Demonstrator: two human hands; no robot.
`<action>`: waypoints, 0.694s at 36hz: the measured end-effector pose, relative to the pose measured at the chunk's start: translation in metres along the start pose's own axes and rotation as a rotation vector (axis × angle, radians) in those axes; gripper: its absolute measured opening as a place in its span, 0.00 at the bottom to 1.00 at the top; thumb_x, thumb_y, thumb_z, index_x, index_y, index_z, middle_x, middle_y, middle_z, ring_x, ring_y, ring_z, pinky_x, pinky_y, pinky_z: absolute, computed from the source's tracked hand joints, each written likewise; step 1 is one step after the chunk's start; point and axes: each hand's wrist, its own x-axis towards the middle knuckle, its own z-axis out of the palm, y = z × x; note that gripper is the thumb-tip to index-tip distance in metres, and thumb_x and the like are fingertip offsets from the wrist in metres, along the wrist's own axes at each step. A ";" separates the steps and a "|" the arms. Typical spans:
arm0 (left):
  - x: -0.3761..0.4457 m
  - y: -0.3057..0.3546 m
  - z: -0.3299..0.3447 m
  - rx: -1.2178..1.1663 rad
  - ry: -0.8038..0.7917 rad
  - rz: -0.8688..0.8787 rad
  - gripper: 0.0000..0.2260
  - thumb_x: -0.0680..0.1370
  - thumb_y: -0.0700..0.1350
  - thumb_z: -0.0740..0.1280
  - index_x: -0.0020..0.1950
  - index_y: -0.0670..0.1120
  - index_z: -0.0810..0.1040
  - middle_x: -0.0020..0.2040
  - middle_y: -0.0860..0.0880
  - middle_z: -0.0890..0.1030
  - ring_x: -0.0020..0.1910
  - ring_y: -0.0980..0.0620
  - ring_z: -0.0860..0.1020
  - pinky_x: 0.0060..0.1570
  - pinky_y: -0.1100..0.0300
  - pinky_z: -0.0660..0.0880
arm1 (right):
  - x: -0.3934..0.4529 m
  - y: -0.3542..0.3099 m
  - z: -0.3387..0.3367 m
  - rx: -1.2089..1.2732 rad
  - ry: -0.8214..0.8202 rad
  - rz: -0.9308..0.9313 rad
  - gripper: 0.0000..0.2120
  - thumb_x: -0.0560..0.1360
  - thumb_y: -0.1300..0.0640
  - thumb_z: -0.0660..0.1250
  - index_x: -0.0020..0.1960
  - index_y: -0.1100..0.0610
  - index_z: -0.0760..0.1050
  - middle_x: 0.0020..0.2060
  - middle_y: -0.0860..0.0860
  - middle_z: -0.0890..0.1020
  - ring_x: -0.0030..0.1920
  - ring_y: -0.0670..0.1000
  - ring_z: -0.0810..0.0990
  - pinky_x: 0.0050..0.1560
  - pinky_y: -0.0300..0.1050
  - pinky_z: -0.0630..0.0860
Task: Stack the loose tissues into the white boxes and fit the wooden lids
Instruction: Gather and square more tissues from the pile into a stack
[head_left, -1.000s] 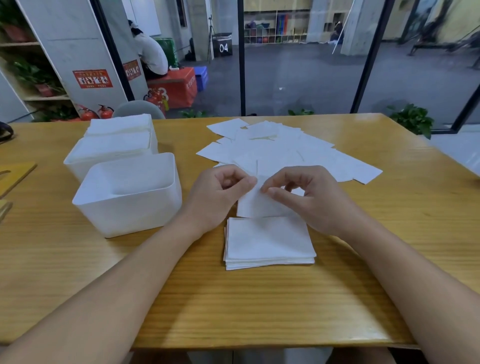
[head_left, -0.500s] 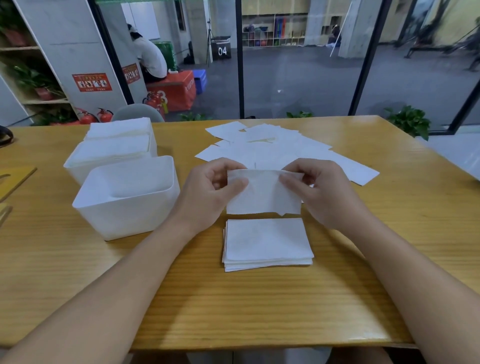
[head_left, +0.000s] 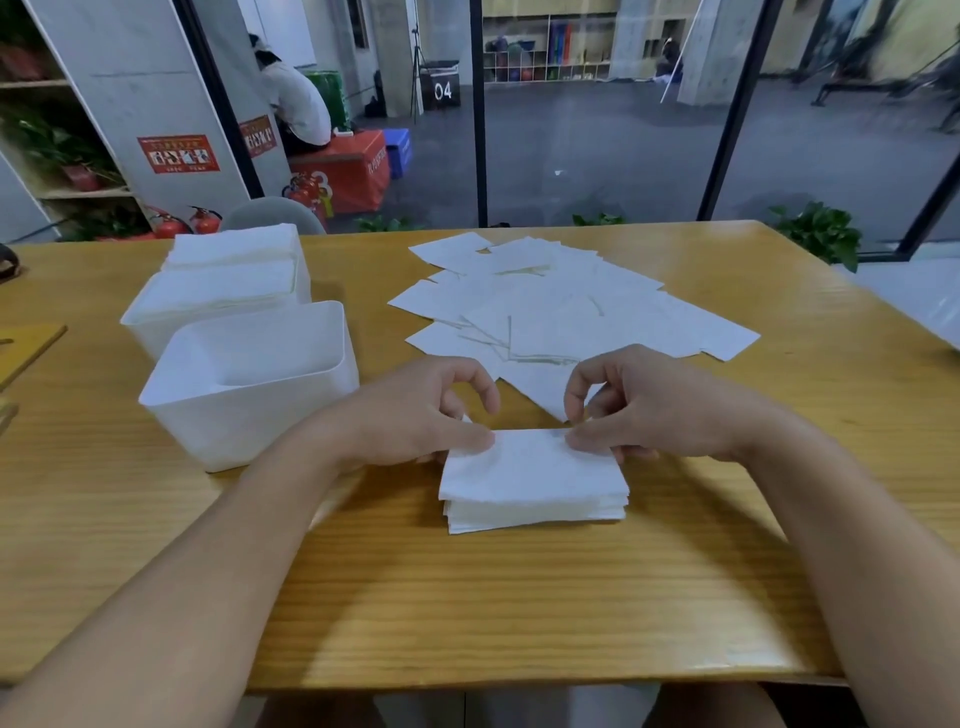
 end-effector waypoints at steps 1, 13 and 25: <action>0.000 0.000 0.001 0.027 0.002 -0.003 0.09 0.78 0.52 0.77 0.55 0.59 0.80 0.32 0.50 0.78 0.32 0.51 0.75 0.39 0.55 0.73 | 0.001 0.001 0.001 -0.012 0.010 0.000 0.07 0.76 0.56 0.78 0.45 0.52 0.81 0.31 0.52 0.82 0.30 0.50 0.76 0.32 0.40 0.70; 0.004 -0.003 0.004 0.161 0.243 0.078 0.12 0.76 0.56 0.81 0.45 0.53 0.81 0.29 0.56 0.73 0.29 0.57 0.69 0.38 0.55 0.72 | 0.011 0.012 0.001 -0.197 0.308 -0.089 0.05 0.73 0.47 0.83 0.46 0.41 0.88 0.35 0.42 0.82 0.34 0.43 0.76 0.32 0.36 0.71; 0.014 -0.009 0.017 0.136 0.322 0.186 0.01 0.84 0.54 0.73 0.55 0.60 0.84 0.38 0.54 0.84 0.36 0.58 0.79 0.38 0.66 0.73 | 0.025 0.019 0.018 -0.357 0.345 -0.117 0.08 0.81 0.53 0.76 0.46 0.42 0.83 0.47 0.40 0.82 0.46 0.43 0.79 0.45 0.40 0.75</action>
